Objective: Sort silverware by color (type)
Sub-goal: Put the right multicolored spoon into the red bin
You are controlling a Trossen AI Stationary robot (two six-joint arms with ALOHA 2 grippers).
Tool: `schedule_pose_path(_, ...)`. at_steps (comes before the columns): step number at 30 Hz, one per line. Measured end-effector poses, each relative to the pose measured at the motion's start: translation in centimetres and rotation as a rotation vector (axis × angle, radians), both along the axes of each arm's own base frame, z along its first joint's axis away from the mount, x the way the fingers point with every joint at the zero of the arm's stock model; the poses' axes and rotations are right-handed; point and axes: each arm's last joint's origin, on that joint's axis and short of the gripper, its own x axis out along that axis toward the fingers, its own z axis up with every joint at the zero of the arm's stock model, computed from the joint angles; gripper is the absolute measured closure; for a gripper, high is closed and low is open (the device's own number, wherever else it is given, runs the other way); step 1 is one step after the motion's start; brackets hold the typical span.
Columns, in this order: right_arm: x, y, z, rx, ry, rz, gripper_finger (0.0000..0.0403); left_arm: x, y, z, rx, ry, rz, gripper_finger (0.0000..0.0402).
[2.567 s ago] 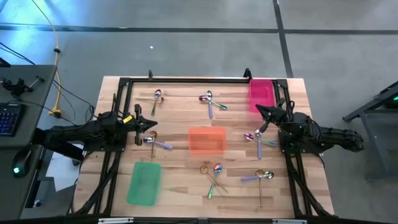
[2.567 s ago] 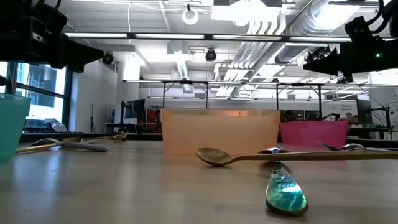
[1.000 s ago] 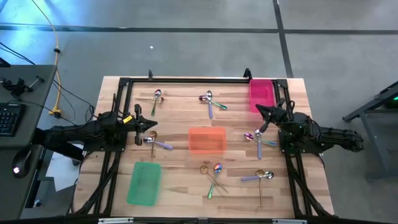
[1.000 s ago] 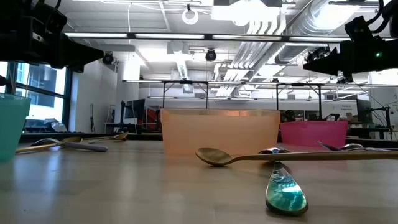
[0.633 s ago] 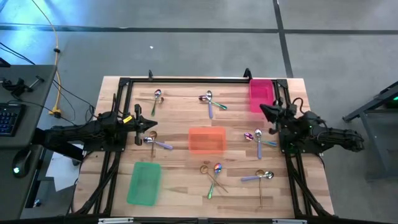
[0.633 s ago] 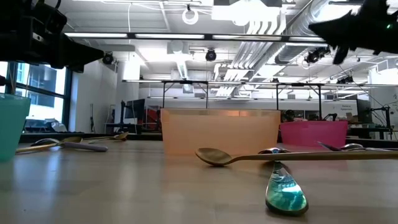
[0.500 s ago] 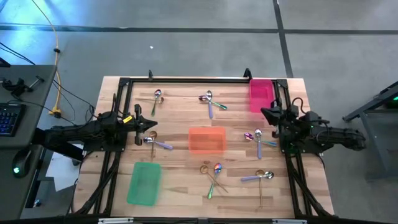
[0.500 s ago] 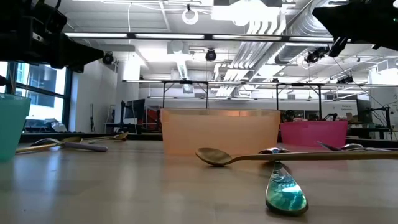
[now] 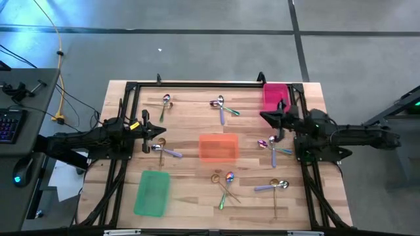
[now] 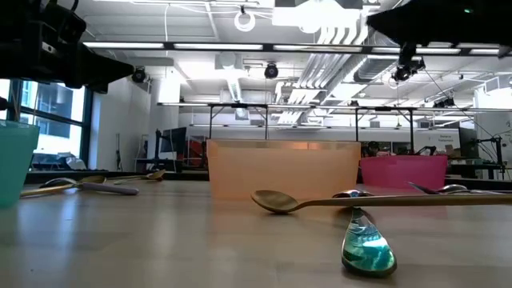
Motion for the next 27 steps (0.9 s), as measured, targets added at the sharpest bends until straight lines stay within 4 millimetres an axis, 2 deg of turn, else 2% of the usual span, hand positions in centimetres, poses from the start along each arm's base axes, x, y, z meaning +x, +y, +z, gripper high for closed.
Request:
schedule_pose_path(6, 2.4, -0.7, 3.9, 0.064, 0.393, -0.12, 0.0403, 0.0, 0.0, 0.0, 0.0, 0.0, 0.0, 0.0397)
schedule_pose_path(10, 3.2, -0.8, 4.6, 0.04, 0.621, -0.13, 0.0403, 0.0, 0.0, 0.0, 0.0, 0.001, 0.0, 0.0397)
schedule_pose_path(14, 3.5, -1.0, 3.4, 0.044, 0.765, -0.128, 0.0403, 0.0, 0.0, 0.0, 0.0, 0.0, 0.0, 0.0397)
schedule_pose_path(19, 3.1, -1.0, 1.0, 0.207, 0.938, -0.152, 0.0397, 0.0, 0.0, 0.0, 0.0, 0.0, 0.0, 0.0397)
schedule_pose_path(27, 2.8, -0.9, -2.0, 0.387, 1.24, -0.22, 0.0326, 0.0, 0.0, 0.0, 0.0, 0.0, 0.0, 0.0397)
